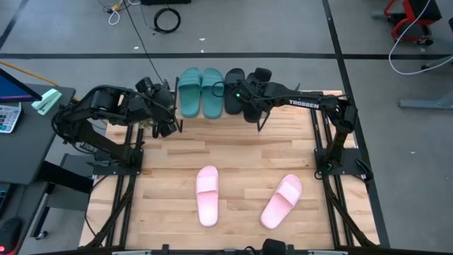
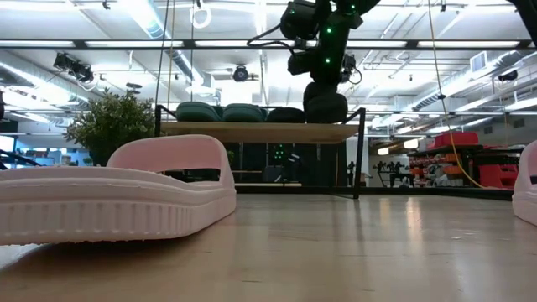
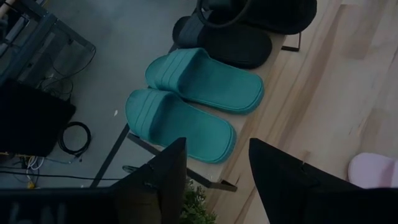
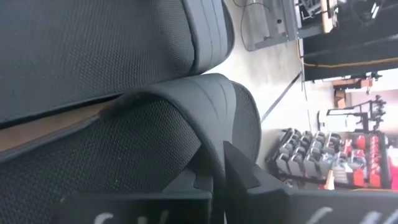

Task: Pick and place slides into the shelf
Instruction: Put the black slide on the shelf

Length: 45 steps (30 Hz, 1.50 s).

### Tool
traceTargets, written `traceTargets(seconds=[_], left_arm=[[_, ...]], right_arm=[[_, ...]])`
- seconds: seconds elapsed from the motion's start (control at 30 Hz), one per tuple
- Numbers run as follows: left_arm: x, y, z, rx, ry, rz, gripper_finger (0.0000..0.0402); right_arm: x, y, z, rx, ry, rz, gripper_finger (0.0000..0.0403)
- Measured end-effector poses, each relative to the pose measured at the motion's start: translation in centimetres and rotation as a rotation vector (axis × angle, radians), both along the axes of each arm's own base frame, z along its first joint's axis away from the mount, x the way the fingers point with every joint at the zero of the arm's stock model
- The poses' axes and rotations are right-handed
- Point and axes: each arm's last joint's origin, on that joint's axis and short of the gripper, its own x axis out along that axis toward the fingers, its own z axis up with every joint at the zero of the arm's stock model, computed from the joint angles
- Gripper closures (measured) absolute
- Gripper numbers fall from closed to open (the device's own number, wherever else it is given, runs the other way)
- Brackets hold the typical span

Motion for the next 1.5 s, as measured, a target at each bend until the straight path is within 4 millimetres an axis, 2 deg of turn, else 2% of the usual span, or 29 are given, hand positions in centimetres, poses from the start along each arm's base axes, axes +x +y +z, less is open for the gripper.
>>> traceTargets(seconds=[0.17,0.67,1.17,1.33,1.5], left_arm=[[0.0,0.0,0.0,-0.001,-0.001,0.001,0.0225],[0.0,0.0,0.0,-0.001,-0.001,0.001,0.0224],[0.0,0.0,0.0,-0.001,-0.001,0.001,0.0221],[0.0,0.0,0.0,-0.001,-0.002,0.001,0.0222],[0.0,0.0,0.0,-0.002,-0.002,0.001,0.0224]], right_arm=[[0.3,-0.1,0.0,-0.013,0.054,0.064,0.0393],[0.5,-1.5,0.2,0.118,-0.114,0.146,0.0393],[0.1,-2.4,0.1,0.148,-0.178,0.088,0.0393],[0.2,-2.3,0.1,0.138,-0.169,0.085,0.0393],[0.7,-0.9,0.0,-0.006,-0.056,0.048,0.0393]])
